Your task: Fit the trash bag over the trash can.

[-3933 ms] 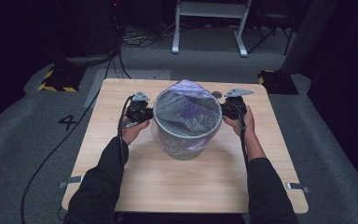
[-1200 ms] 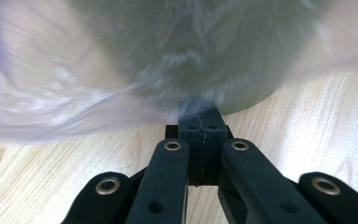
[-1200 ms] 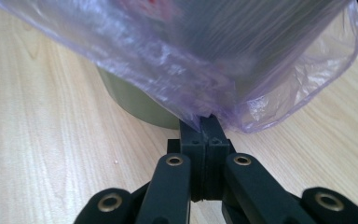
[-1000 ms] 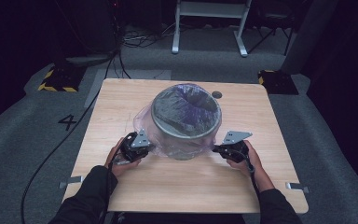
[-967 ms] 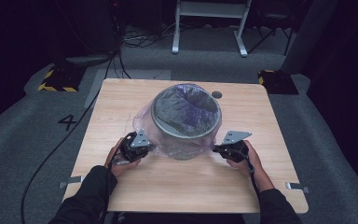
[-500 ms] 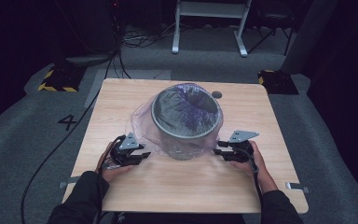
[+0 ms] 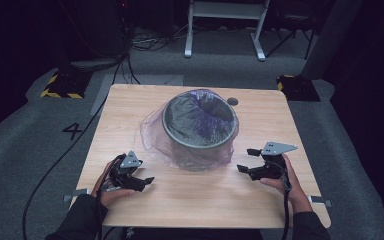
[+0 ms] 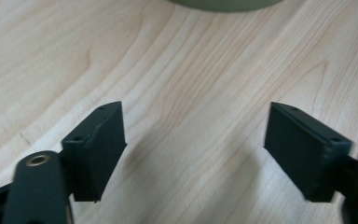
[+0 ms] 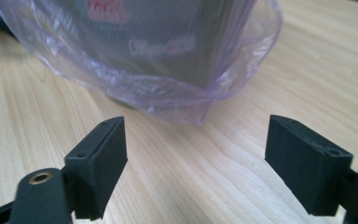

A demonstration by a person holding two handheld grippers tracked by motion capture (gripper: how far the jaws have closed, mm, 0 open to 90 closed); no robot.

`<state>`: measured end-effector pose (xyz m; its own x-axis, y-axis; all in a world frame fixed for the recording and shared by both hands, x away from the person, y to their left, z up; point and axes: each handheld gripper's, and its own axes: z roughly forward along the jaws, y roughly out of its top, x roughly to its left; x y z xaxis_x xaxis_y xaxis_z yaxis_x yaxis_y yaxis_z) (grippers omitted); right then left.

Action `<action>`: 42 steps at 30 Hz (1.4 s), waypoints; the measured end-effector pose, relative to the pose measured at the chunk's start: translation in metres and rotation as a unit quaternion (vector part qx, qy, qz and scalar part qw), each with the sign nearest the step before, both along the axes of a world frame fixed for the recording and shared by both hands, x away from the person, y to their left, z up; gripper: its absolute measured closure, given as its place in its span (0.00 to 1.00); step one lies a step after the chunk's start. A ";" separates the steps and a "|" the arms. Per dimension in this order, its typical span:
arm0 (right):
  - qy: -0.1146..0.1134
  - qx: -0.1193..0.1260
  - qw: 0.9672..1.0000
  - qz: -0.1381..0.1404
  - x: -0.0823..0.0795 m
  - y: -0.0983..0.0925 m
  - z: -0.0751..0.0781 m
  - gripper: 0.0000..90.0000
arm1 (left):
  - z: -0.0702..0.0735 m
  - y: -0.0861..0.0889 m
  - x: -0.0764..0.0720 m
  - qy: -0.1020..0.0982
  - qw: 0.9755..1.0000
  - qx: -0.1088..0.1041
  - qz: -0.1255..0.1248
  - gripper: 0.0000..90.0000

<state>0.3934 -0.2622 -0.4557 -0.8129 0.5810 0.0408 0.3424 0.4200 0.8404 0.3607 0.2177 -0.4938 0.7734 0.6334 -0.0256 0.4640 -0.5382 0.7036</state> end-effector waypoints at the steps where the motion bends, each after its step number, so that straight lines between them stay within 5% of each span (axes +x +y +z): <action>1: -0.002 0.004 1.000 -0.004 -0.001 -0.001 0.002 0.22 | -0.001 0.001 -0.002 0.000 1.000 0.000 0.000 0.20; 9: -0.047 0.021 0.998 -0.024 -0.008 -0.006 0.028 0.21 | -0.006 0.002 -0.010 0.001 1.000 0.021 -0.005 0.18; 25: -0.126 0.036 0.990 -0.043 -0.002 0.010 0.091 0.21 | -0.010 0.007 -0.010 -0.009 1.000 0.006 -0.005 0.14; 28: -0.131 0.051 0.989 -0.039 -0.001 0.014 0.106 0.21 | -0.010 0.007 -0.010 -0.009 1.000 0.005 -0.006 0.13; 33: -0.144 0.040 0.988 -0.036 0.005 0.028 0.125 0.21 | -0.011 0.007 -0.010 -0.009 1.000 0.005 -0.006 0.13; 42: -0.147 0.017 0.989 -0.022 0.021 0.050 0.137 0.21 | -0.011 0.007 -0.009 -0.009 1.000 0.005 -0.006 0.13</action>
<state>0.4149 -0.2127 -0.3184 -0.7663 0.6186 -0.1733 0.0993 0.3806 0.9194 0.3512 0.2242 -0.5044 0.7806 0.6250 -0.0051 0.4452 -0.5503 0.7064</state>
